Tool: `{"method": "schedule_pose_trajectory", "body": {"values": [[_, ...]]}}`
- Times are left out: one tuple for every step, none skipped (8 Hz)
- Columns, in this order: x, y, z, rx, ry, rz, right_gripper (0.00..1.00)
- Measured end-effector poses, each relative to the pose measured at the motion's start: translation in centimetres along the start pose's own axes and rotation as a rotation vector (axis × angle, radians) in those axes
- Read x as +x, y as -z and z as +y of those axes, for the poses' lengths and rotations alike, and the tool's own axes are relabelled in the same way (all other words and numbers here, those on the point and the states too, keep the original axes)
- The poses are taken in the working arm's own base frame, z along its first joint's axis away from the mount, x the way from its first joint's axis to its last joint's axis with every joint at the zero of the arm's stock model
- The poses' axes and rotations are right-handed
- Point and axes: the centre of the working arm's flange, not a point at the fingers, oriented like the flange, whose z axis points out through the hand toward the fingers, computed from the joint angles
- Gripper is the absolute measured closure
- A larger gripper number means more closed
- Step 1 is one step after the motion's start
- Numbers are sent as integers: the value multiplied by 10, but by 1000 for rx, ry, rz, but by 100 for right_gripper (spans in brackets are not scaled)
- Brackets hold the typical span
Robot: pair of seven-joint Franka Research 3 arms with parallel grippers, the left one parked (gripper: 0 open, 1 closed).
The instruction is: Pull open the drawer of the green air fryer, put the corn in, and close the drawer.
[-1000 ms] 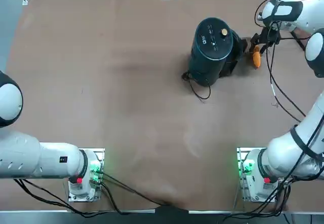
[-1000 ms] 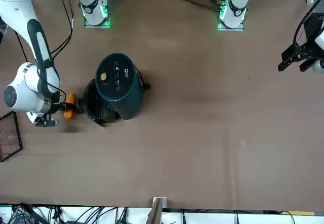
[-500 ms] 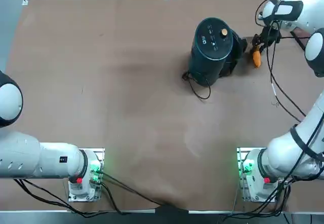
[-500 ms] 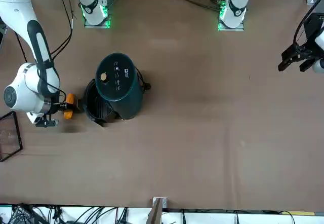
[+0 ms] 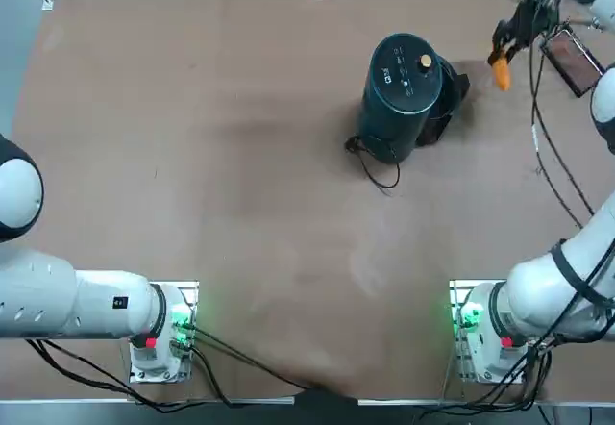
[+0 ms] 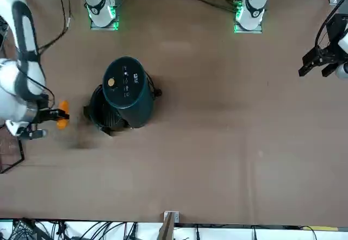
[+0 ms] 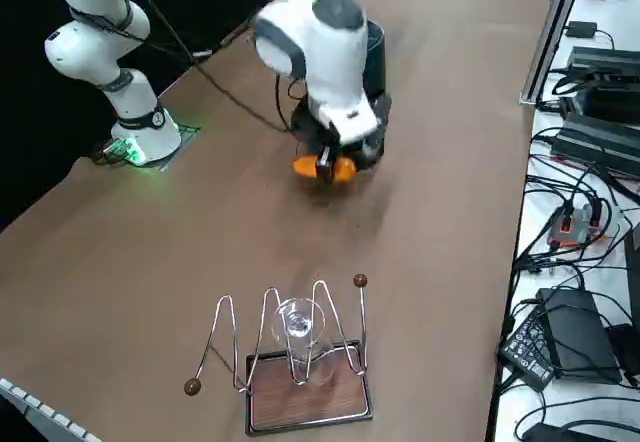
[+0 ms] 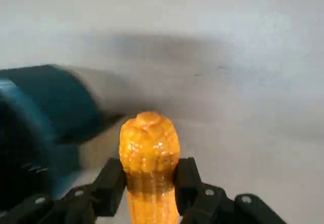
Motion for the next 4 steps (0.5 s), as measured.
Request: {"method": "schedule_pose_trajectory", "body": {"values": [[1, 11, -32, 49, -9, -2, 46], [4, 7, -63, 89, -28, -22, 46], [8, -4, -89, 106, -40, -47, 46], [10, -18, -107, 114, -45, -74, 46]]}}
